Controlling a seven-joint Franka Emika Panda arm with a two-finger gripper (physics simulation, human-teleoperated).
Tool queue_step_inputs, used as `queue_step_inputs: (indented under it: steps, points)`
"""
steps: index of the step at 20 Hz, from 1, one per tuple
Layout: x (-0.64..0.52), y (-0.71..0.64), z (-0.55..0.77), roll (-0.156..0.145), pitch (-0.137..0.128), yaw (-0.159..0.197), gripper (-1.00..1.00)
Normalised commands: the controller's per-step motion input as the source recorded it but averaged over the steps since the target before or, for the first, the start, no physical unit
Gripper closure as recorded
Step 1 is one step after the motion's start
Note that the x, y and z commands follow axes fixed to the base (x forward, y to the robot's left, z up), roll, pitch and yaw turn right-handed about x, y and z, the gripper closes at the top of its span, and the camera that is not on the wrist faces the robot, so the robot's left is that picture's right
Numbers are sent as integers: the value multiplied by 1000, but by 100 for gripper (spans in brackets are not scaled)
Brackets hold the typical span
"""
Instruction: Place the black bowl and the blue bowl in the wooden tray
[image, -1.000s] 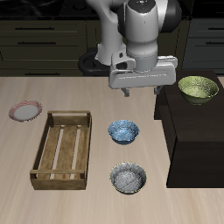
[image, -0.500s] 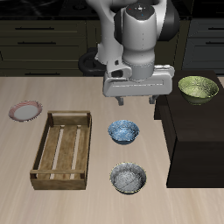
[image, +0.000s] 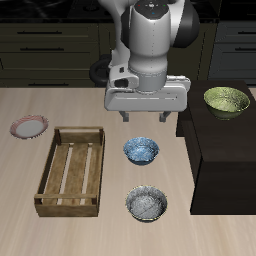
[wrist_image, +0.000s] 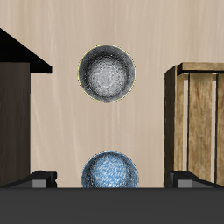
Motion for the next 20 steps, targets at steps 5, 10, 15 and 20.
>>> queue_step_inputs:
  steps: [5, 10, 15, 20]
  points:
    - [193, -45, 108, -21, -22, 38, -100]
    - [194, -107, 91, -26, -36, 24, -100]
    - [197, -163, 127, -15, -46, 141, -100]
    - [105, -198, 206, -19, -56, 92, -100]
